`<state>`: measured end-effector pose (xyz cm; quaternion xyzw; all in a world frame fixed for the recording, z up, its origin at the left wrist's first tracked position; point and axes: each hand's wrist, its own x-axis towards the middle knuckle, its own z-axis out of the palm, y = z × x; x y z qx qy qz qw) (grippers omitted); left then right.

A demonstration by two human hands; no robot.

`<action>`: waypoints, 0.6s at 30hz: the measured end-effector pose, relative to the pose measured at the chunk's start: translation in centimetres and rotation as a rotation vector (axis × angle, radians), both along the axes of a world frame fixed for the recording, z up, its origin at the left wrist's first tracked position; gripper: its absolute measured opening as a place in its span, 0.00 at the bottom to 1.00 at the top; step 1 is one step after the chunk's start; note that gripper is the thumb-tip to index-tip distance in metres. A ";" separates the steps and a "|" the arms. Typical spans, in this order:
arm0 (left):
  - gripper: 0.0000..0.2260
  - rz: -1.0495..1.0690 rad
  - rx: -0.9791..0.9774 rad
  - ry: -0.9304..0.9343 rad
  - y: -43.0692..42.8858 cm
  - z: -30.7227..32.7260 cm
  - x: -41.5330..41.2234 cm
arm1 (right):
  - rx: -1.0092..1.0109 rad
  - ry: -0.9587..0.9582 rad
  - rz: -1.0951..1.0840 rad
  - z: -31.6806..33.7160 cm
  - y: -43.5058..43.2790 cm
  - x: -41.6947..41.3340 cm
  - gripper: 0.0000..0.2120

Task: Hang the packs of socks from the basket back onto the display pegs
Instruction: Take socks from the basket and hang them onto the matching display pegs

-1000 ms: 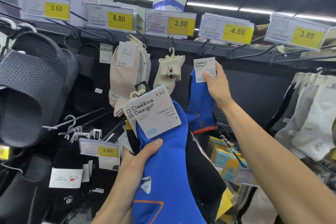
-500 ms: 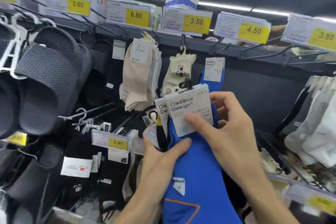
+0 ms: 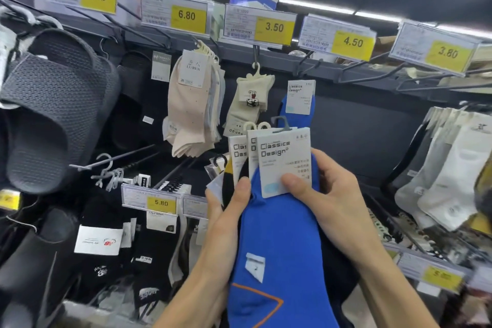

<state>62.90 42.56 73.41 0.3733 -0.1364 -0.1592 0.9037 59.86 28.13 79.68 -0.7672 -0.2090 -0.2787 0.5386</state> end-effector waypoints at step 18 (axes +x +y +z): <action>0.54 0.137 0.100 -0.021 0.5 1.5 2.8 | 0.144 -0.192 -0.226 -1.0 0.2 0.7 0.17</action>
